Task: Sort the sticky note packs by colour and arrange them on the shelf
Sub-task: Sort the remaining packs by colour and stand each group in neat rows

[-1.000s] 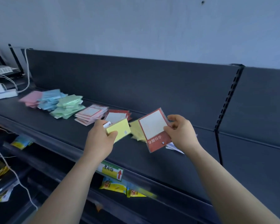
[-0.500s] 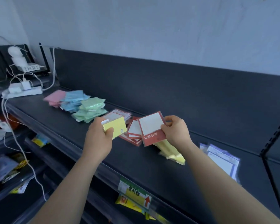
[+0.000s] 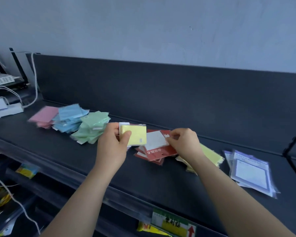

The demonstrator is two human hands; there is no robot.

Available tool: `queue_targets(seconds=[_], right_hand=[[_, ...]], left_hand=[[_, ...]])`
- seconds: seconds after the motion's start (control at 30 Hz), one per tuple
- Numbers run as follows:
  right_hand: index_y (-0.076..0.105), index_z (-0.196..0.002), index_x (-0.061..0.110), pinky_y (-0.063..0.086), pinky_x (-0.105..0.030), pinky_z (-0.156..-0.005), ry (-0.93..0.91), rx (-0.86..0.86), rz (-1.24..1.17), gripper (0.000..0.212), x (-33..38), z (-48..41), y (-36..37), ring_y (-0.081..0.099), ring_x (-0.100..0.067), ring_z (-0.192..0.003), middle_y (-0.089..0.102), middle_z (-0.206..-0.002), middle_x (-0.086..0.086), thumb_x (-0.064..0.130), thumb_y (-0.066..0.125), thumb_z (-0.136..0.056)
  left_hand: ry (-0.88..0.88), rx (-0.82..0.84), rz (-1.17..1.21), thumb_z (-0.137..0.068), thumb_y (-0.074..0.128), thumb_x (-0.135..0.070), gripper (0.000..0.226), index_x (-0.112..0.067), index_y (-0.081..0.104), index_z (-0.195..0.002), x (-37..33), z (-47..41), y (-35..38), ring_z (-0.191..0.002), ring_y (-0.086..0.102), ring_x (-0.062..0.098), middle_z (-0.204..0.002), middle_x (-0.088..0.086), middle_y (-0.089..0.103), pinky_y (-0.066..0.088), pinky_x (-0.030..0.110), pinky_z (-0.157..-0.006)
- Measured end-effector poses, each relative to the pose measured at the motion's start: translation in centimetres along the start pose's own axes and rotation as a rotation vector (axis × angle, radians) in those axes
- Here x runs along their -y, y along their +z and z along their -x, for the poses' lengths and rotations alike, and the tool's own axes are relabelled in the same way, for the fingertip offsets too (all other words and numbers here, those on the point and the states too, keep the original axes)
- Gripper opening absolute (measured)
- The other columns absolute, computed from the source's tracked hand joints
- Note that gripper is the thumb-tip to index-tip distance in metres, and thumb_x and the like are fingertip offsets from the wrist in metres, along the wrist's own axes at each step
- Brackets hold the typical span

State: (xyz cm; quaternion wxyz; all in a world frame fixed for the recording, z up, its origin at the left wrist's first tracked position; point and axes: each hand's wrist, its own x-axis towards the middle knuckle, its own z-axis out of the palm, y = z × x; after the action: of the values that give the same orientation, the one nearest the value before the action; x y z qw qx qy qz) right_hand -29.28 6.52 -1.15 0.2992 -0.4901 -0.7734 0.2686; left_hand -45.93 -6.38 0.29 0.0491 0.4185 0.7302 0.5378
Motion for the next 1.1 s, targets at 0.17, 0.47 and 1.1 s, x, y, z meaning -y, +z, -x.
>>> queue_targets(seconds=[0.17,0.47,1.1], right_hand=[[0.070,-0.096,0.021,0.048,-0.014,-0.068,-0.062,0.026,-0.254,0.015,-0.1,2.3,-3.3,0.065,-0.002,-0.079,0.072,-0.086,0.009,0.024,0.055,-0.095],[0.061,-0.106,0.029,0.046,-0.024,-0.059,0.111,-0.064,-0.238,0.020,-4.6,4.5,-7.7,0.058,-0.007,-0.060,0.072,-0.077,0.003,0.026,0.068,-0.087],[0.055,-0.129,0.016,0.041,-0.029,-0.088,0.204,-0.247,0.296,0.036,-8.0,9.7,-10.1,0.053,-0.020,-0.117,0.060,-0.127,0.001,0.031,0.051,-0.096]], left_hand=[[0.053,0.142,0.128,-0.092,0.061,-0.018,0.017,-0.020,0.059,-0.109,-2.0,0.0,3.2,-0.083,0.063,-0.001,-0.095,-0.011,0.065,0.048,0.012,-0.060],[0.206,0.471,-0.092,-0.095,0.056,-0.024,0.007,-0.017,0.055,-0.093,-5.3,1.4,10.3,-0.080,0.053,0.017,-0.086,-0.004,0.057,0.038,0.025,-0.063],[0.576,0.487,-0.438,-0.098,0.046,-0.030,0.031,-0.017,0.062,-0.121,-6.6,4.3,12.5,-0.106,0.054,0.022,-0.118,-0.002,0.062,0.044,0.033,-0.084]])
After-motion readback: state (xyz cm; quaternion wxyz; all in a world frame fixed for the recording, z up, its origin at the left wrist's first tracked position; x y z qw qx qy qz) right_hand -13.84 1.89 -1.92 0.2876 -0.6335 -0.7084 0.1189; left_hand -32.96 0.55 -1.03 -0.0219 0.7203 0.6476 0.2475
